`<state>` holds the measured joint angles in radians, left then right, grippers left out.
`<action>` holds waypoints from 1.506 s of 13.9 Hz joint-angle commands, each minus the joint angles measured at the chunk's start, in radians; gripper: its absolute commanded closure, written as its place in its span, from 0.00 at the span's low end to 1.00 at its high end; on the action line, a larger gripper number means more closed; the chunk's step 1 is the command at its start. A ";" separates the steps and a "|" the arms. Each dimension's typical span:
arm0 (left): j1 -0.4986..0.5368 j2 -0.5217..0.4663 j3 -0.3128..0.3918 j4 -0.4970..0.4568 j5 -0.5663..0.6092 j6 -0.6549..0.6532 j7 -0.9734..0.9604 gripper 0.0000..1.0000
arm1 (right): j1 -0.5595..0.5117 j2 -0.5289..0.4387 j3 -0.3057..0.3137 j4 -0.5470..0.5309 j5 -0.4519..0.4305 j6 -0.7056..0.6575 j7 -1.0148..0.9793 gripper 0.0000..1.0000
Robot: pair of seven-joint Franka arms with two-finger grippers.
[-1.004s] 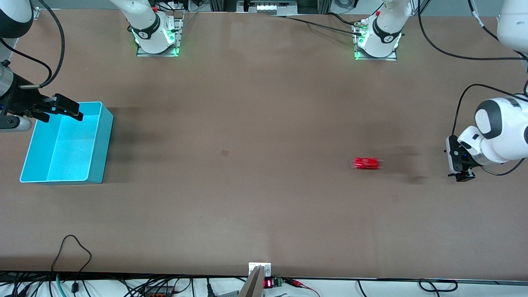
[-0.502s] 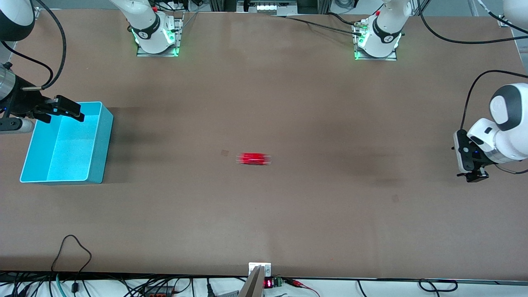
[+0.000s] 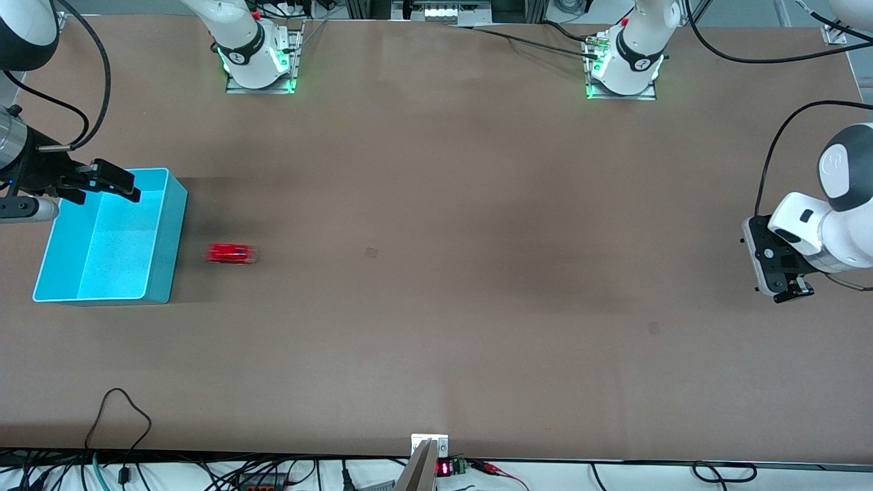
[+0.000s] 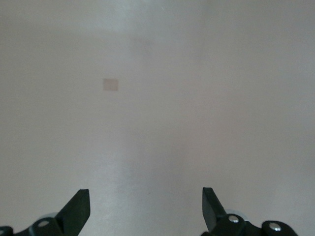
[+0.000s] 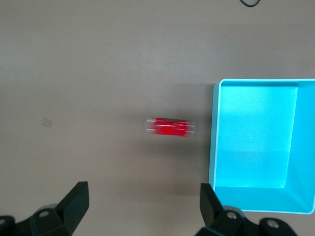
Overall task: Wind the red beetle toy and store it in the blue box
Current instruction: 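Open the left gripper, letting the car roll toward the cyan box, then raise the left gripper while the right gripper reaches toward the car, then lower the right gripper onto the red car and close it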
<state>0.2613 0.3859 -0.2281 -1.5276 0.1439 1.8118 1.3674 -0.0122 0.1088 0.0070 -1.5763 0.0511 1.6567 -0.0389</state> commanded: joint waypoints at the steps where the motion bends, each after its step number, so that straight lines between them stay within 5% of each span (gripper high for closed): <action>1: -0.054 -0.033 0.000 0.063 0.000 -0.115 -0.194 0.00 | -0.008 -0.004 0.004 0.001 0.007 -0.008 0.011 0.00; 8: -0.160 -0.149 -0.010 0.051 -0.003 -0.269 -0.764 0.00 | 0.004 0.071 0.005 -0.001 0.006 -0.011 -0.006 0.00; 11: -0.301 -0.264 0.140 -0.064 -0.067 -0.220 -1.098 0.00 | 0.009 0.111 0.010 -0.023 0.016 -0.003 -0.034 0.00; 15: -0.327 -0.450 0.176 -0.303 -0.078 0.047 -1.349 0.00 | 0.001 0.103 0.041 -0.184 0.010 0.081 -0.178 0.00; 21: -0.312 -0.446 0.176 -0.238 -0.078 -0.089 -1.354 0.00 | -0.109 -0.023 0.166 -0.637 -0.016 0.481 -0.410 0.00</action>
<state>-0.0516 -0.0564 -0.0531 -1.7874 0.0795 1.7475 0.0236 -0.0614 0.1701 0.1227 -2.0654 0.0477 2.0331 -0.3601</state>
